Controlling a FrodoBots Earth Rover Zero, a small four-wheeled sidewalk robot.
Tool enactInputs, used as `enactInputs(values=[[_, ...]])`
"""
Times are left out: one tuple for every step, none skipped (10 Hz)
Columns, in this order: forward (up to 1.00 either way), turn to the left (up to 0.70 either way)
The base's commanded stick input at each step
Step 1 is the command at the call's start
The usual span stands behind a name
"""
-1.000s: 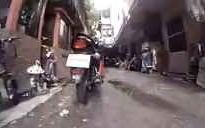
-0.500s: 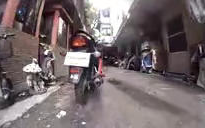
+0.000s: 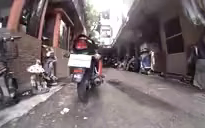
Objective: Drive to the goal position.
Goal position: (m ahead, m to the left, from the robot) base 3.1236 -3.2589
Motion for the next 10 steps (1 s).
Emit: enactInputs(values=[[0.00,-0.45],[0.00,-0.45],[0.00,-0.45],[0.00,-0.45],[0.00,-0.45],[0.00,-0.45],[0.00,-0.45],[0.00,-0.45],[0.00,-0.45],[0.00,-0.45]])
